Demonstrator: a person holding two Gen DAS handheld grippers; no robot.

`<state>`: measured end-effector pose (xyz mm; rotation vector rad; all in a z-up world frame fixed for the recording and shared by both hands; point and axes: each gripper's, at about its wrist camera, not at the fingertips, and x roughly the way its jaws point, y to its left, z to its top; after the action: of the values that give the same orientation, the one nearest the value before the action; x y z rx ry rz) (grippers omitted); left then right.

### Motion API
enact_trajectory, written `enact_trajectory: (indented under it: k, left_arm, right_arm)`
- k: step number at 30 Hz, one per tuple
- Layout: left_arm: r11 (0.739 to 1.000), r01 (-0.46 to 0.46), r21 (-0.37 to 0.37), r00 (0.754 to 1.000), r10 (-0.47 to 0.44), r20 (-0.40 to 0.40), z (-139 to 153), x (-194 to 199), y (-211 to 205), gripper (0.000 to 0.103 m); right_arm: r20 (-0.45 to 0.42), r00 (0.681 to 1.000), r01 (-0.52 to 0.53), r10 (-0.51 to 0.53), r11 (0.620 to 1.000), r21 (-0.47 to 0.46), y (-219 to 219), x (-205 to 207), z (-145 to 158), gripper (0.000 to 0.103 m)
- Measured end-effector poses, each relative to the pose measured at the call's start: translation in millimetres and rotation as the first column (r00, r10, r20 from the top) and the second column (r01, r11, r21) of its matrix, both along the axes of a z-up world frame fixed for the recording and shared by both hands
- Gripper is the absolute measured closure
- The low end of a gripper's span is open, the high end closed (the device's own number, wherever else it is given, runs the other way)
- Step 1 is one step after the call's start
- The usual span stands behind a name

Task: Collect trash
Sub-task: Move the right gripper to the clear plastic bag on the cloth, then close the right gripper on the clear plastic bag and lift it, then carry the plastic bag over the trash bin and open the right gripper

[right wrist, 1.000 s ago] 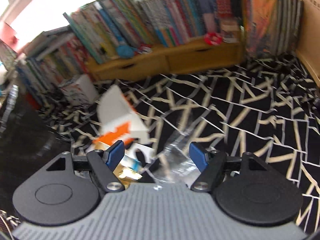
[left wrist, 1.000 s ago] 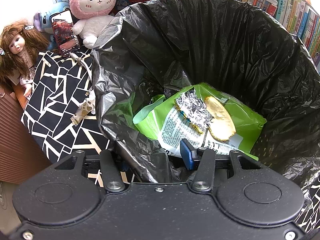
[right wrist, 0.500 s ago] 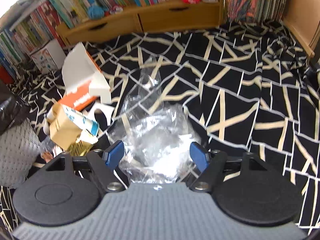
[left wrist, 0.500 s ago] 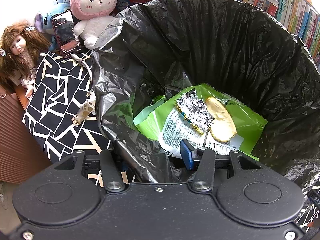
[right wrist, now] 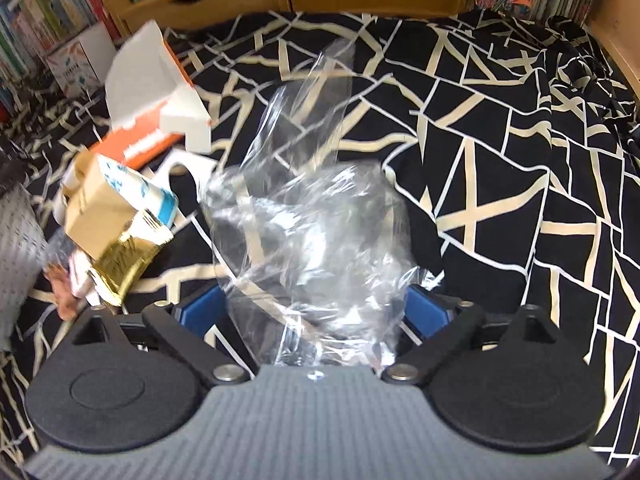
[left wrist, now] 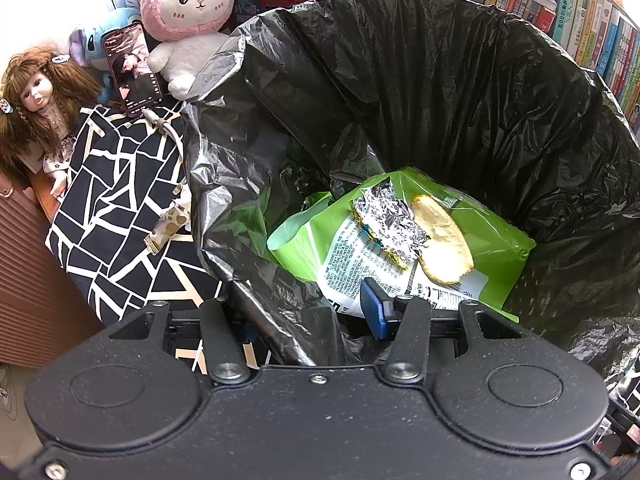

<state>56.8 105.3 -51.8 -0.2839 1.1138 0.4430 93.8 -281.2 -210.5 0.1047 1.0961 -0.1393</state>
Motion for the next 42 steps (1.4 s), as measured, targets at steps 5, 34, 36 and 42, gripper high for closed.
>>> enact_trajectory:
  k: [5,34,36,42]
  left_arm:
    - [1.0,0.0,0.0,1.0,0.0,0.0,0,0,0,0.056]
    - [1.0,0.005,-0.009,1.0,-0.005,0.01,-1,1,-1,0.053]
    - [1.0,0.005,-0.011,1.0,-0.005,0.012,0,0,0,0.053]
    - [1.0,0.004,-0.013,1.0,-0.004,0.014,-1,0,0,0.053]
  right_arm:
    - [-0.025,1.0,-0.004,0.003,1.0,-0.013,0,-3,-8,0.003]
    - [0.36,0.922,-0.166,0.142,0.985,0.037,50,-8,130,0.044]
    - [0.41,0.895,-0.213,0.176,0.976,0.047,61,-7,150,0.044]
    - [0.537,0.798,-0.373,0.276,0.924,0.08,101,-6,202,0.044]
